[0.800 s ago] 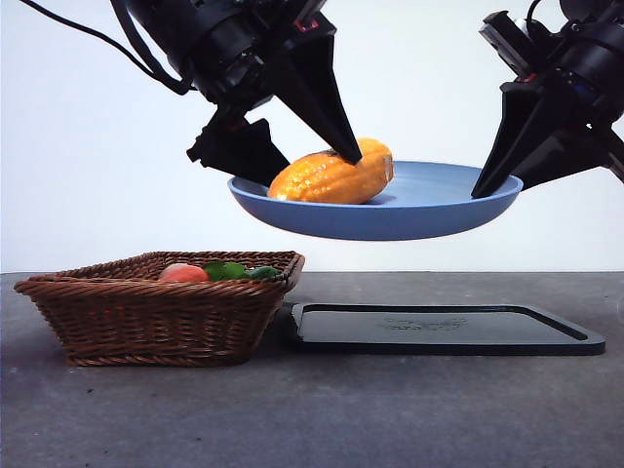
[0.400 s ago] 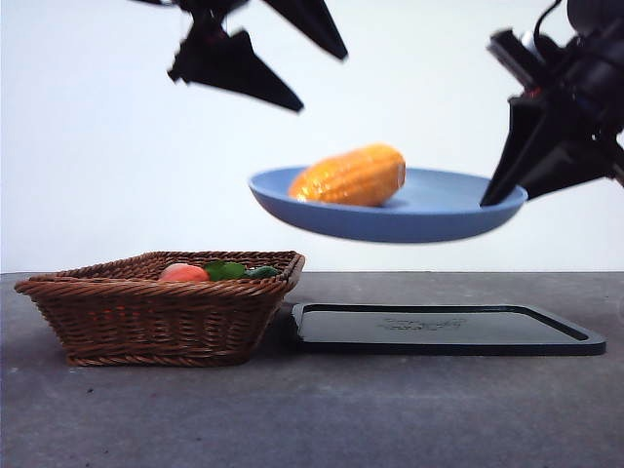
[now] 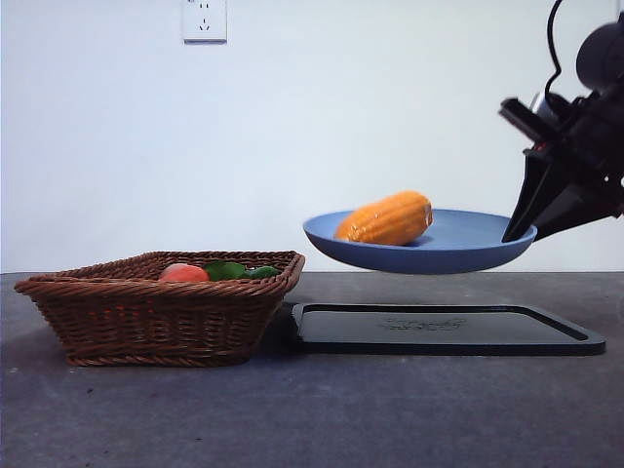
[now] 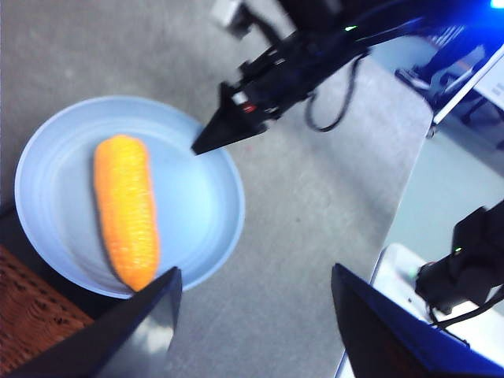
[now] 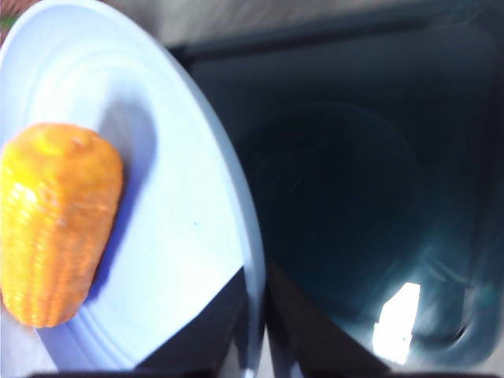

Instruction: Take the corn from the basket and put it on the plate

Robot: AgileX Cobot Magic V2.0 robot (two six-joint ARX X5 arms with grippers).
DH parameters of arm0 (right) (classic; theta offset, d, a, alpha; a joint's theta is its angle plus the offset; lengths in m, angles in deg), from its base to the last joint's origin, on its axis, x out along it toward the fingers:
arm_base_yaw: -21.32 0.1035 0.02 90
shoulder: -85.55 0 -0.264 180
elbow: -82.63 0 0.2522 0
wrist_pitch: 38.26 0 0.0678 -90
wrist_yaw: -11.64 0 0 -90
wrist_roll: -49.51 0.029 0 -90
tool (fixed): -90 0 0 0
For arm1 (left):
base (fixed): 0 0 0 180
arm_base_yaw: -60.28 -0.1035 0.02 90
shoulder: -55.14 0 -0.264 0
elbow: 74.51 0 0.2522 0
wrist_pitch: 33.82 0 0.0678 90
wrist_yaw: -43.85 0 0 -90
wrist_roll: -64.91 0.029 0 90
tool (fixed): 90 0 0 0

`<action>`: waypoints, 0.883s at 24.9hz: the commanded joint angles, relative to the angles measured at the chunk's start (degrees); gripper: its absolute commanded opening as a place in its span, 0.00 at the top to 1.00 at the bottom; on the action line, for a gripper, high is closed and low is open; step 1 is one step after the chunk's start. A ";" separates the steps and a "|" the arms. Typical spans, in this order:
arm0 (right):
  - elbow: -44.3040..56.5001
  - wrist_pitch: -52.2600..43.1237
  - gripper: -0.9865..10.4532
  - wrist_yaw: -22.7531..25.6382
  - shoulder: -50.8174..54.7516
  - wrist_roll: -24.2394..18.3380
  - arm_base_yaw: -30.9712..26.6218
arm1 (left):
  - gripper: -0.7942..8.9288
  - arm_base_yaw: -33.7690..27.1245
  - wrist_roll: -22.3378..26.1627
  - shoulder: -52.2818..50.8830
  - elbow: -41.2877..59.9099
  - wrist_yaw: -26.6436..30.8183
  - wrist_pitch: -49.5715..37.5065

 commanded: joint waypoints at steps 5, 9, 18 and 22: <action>-4.98 -2.10 0.91 0.83 -10.21 -0.02 -0.66 | 0.60 0.28 -1.66 -3.78 -1.09 -0.04 -0.22; -5.01 -5.60 0.91 0.85 -14.53 0.02 -0.68 | 0.60 0.28 -1.90 -4.39 -1.09 0.04 0.94; -5.01 -4.81 0.79 0.81 -15.78 -0.90 -0.63 | 0.60 0.28 -2.05 -4.37 -1.09 0.42 2.67; -5.01 -2.86 0.72 0.63 -12.96 -1.49 -1.11 | 0.60 0.28 -2.03 -4.37 -1.09 0.44 2.67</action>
